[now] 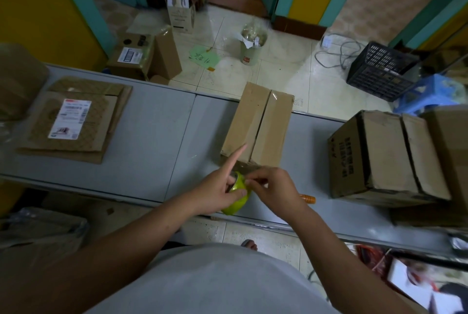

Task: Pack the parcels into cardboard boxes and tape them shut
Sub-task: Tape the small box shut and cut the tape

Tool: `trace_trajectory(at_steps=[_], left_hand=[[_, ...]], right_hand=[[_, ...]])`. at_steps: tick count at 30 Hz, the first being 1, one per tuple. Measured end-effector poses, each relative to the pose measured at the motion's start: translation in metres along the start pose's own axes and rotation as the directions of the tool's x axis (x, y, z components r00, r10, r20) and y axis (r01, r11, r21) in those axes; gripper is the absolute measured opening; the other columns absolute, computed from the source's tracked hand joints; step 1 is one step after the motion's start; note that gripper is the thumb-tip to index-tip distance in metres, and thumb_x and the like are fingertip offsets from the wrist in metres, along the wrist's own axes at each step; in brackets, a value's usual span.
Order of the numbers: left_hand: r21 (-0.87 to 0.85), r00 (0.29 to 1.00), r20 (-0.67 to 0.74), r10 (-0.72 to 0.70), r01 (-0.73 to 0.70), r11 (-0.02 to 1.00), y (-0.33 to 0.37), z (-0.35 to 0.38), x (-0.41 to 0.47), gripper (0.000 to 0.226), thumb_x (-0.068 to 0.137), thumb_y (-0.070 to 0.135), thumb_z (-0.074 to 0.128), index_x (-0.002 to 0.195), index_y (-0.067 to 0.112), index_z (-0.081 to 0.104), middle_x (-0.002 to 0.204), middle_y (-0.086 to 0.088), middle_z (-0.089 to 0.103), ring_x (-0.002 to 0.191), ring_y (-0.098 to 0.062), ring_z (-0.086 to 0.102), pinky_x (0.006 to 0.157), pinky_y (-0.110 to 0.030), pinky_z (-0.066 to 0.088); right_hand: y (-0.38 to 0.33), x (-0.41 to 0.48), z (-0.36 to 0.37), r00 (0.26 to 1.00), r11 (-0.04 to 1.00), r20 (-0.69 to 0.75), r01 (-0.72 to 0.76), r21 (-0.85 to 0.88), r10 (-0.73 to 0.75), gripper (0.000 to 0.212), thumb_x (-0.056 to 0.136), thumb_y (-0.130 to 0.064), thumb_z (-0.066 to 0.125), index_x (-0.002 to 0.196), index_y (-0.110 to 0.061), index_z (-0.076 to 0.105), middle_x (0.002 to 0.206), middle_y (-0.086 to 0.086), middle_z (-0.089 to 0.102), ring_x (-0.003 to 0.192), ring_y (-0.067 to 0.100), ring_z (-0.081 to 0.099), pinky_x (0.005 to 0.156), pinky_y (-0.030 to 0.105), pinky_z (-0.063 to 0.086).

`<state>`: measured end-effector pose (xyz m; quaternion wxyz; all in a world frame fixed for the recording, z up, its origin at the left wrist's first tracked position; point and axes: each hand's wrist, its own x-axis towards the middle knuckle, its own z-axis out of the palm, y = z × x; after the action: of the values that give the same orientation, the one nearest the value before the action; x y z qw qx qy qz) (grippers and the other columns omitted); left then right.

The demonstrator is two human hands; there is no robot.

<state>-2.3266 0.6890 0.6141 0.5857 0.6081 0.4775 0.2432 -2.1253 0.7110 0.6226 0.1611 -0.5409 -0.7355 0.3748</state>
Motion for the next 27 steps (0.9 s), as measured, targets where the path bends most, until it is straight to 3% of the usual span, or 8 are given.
trace_trajectory(at_steps=[4,7,9,13,17,21,25,27], left_hand=[[-0.001,1.0,0.003,-0.021,0.021,1.0,0.002,0.0,-0.001,0.106,0.099,0.019,0.072,0.156,0.065,-0.004,0.071,-0.022,0.062,0.058,-0.025,0.05,0.058,-0.04,0.045],[-0.066,0.998,-0.04,-0.04,0.037,0.997,-0.005,-0.006,-0.004,0.089,0.097,0.03,0.075,0.16,0.045,0.014,0.061,-0.004,0.061,0.055,-0.013,0.053,0.056,-0.028,0.044],[-0.21,0.999,-0.04,-0.021,0.012,0.978,-0.013,-0.014,-0.007,0.065,0.092,0.039,0.076,0.145,0.03,0.039,0.061,-0.002,0.058,0.053,-0.012,0.047,0.053,-0.024,0.038],[-0.125,1.0,0.001,0.027,-0.027,0.992,-0.012,-0.023,-0.008,0.021,0.092,0.038,0.071,0.09,0.017,0.069,0.069,0.002,0.067,0.063,-0.008,0.058,0.059,-0.022,0.044],[0.171,0.992,-0.128,0.004,0.018,0.985,-0.011,-0.035,-0.002,0.045,0.089,0.054,0.068,0.06,0.021,0.059,0.051,0.011,0.047,0.051,-0.003,0.042,0.054,-0.028,0.032],[0.371,0.954,-0.29,-0.08,0.189,0.909,-0.011,-0.049,-0.001,0.077,0.073,0.087,0.064,0.053,0.017,0.039,0.05,0.006,0.027,0.046,-0.013,0.029,0.054,-0.032,0.026],[0.388,0.947,-0.302,-0.109,0.226,0.893,-0.006,-0.057,-0.001,0.081,0.067,0.096,0.061,0.051,0.021,0.036,0.051,0.002,0.023,0.046,-0.017,0.027,0.054,-0.033,0.025],[0.256,0.969,-0.223,-0.106,0.163,0.953,-0.005,-0.065,-0.001,0.08,0.067,0.096,0.062,0.051,0.021,0.039,0.051,0.0,0.026,0.047,-0.017,0.028,0.055,-0.034,0.025]], right_hand=[[-0.002,-0.002,0.005,1.0,1.0,0.007,-0.028,0.0,0.028,0.015,0.096,-0.01,0.07,0.09,-0.024,0.073,0.083,-0.017,0.068,0.081,0.0,0.063,0.069,0.008,0.044],[0.007,-0.003,-0.002,0.991,0.979,0.016,-0.135,0.152,0.135,0.024,0.097,-0.006,0.066,0.085,-0.026,0.071,0.08,-0.009,0.073,0.076,0.005,0.067,0.075,0.023,0.055],[0.012,-0.005,-0.009,0.976,0.912,0.032,-0.212,0.352,0.214,0.019,0.098,-0.001,0.065,0.086,-0.014,0.074,0.079,0.005,0.074,0.074,0.016,0.068,0.077,0.038,0.057],[0.007,-0.007,-0.012,0.966,0.793,0.101,-0.254,0.554,0.239,0.019,0.101,0.002,0.06,0.087,-0.002,0.072,0.076,0.015,0.068,0.073,0.021,0.063,0.074,0.03,0.056],[0.003,-0.004,-0.017,0.959,0.671,0.102,-0.258,0.695,0.263,0.017,0.103,0.001,0.057,0.092,0.006,0.07,0.078,0.02,0.065,0.077,0.027,0.062,0.08,0.033,0.06],[-0.001,-0.006,-0.022,0.953,0.593,0.116,-0.265,0.76,0.279,0.021,0.103,-0.002,0.058,0.104,0.016,0.067,0.084,0.024,0.065,0.082,0.032,0.063,0.091,0.044,0.057],[-0.009,-0.007,-0.022,0.943,0.485,0.11,-0.258,0.836,0.313,0.019,0.101,0.0,0.058,0.103,0.018,0.065,0.082,0.022,0.063,0.079,0.03,0.062,0.095,0.047,0.055],[-0.012,-0.008,-0.028,0.936,0.399,0.125,-0.258,0.88,0.33,0.013,0.101,0.002,0.056,0.1,0.012,0.064,0.08,0.018,0.06,0.075,0.025,0.061,0.086,0.037,0.06]])
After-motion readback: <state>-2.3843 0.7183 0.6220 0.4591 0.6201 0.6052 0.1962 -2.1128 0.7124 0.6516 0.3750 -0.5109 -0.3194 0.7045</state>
